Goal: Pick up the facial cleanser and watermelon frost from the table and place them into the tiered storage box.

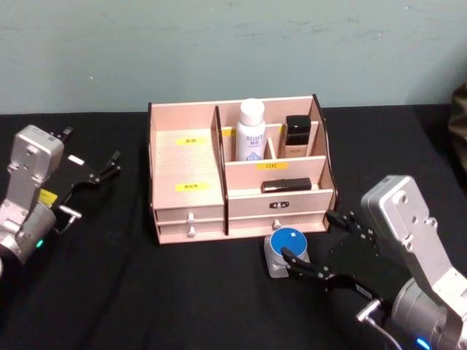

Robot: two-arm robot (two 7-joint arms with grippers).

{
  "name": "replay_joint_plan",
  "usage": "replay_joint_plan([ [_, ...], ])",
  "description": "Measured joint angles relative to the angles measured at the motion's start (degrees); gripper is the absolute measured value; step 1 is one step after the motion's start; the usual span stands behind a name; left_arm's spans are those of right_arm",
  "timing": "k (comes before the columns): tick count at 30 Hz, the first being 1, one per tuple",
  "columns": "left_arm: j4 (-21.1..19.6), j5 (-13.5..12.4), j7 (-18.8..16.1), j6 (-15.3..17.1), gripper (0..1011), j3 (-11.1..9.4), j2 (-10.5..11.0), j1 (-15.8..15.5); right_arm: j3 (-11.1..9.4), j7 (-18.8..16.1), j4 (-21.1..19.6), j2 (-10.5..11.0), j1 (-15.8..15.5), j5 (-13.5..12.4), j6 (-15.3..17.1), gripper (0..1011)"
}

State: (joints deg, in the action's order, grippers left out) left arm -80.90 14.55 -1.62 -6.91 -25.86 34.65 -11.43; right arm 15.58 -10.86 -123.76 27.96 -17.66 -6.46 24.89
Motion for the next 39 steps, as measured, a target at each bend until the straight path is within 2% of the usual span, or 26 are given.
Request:
replay_joint_plan([
  [5, 0.0, 0.0, 0.0, 0.0, 1001, 0.0, 0.0, 0.0, 0.04, 1.36, -0.58, -1.53, -2.65, 0.93, 0.84, 1003],
  [9, 0.0, 0.0, 0.0, 0.0, 1001, 0.0, 0.0, 0.0, 0.56, 1.75, 0.36, -2.98, -2.8, 1.44, 1.96, 1002],
  [21, 0.0, 0.0, 0.0, 0.0, 1001, 0.0, 0.0, 0.0, 1.25, 1.15, 5.49, -7.38, 0.34, 1.94, 5.37, 1003],
  [30, 0.0, 0.0, 0.0, 0.0, 1001, 0.0, 0.0, 0.0, 0.85, 0.78, 7.83, -9.04, 1.55, 2.94, 5.86, 1003],
  [39, 0.0, 0.0, 0.0, 0.0, 1001, 0.0, 0.0, 0.0, 0.28, 0.09, 10.02, -10.75, 2.99, 3.93, 5.04, 1002],
])
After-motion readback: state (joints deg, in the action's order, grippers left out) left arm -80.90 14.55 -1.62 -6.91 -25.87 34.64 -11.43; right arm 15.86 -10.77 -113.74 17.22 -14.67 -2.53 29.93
